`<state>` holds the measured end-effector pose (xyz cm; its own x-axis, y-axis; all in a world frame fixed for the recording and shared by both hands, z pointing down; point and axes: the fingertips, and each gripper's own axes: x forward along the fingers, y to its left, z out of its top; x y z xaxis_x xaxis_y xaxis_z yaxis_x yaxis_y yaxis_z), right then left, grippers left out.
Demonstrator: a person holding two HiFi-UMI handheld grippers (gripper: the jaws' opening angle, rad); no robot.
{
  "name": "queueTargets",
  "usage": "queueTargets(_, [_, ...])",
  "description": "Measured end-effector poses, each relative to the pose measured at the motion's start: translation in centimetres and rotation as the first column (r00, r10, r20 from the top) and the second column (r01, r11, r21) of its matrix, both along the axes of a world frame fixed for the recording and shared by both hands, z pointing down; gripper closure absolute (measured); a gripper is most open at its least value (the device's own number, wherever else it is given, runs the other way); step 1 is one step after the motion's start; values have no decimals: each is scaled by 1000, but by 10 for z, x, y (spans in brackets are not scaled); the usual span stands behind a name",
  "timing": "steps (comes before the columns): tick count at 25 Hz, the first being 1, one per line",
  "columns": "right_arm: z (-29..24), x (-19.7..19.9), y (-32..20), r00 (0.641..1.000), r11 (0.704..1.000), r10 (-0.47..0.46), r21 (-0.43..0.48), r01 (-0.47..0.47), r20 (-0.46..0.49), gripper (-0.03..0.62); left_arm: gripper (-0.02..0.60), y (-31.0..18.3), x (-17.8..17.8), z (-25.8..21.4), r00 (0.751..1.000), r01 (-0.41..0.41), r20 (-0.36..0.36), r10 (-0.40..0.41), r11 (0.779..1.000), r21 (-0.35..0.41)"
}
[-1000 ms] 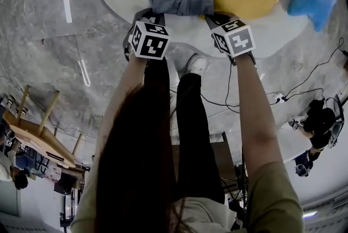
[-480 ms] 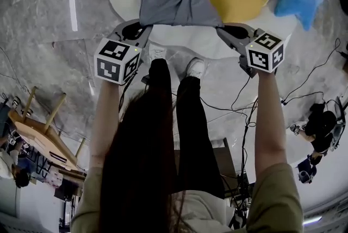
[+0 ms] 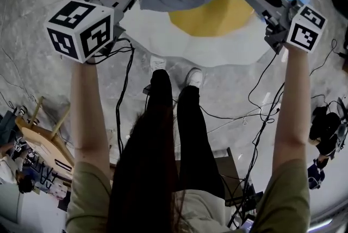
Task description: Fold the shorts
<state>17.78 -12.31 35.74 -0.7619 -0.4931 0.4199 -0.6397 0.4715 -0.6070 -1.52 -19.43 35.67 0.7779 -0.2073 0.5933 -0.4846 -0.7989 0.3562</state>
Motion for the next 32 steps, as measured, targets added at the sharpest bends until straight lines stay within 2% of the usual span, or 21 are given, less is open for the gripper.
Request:
queueTargets(4, [-18,29,-15,998,996,49,71,-47,-25,576,532,-10,29,-19,999,-39,-10,40,996,82])
queueTargets(7, [-1,34,9,997,998,39,57,-36,-65,576,532,13,38,4,997,-71,19,70,994,82])
queueTargets(9, [31,31,42,996,1000,23,-2,-24,-89,576,532,43,38,40,996,-82,45,81,996,23])
queueTargets(12, [96,25,103,994,990,26,-135,-40,-106,576,534,103,33,110,994,-76,74,86,988,-133])
queueTargets(14, [144,17,150,992,970,13,-241,-43,-125,576,532,151,25,163,986,-74,128,106,969,-236])
queueTargets(16, [186,5,198,991,938,-18,-345,-29,-133,576,532,203,13,212,971,-72,192,143,939,-336])
queueTargets(19, [226,-13,254,991,896,-54,-444,-7,-125,576,532,259,-5,254,960,-35,237,152,900,-435])
queueTargets(22, [241,-19,280,985,885,-98,-465,22,-139,576,532,280,-17,269,960,-8,245,137,885,-465])
queueTargets(25, [250,-23,293,971,882,-174,-466,78,-166,576,531,292,-26,279,950,-19,266,164,880,-475])
queueTargets(28, [263,-23,296,946,873,-247,-471,125,-208,576,531,291,-34,290,935,-2,313,166,886,-464])
queueTargets(30, [270,-18,298,934,866,-268,-484,126,-237,577,551,292,-45,298,918,28,365,158,890,-455])
queueTargets(32, [275,-15,300,926,863,-277,-491,121,-258,576,554,292,-55,302,913,60,384,139,884,-463])
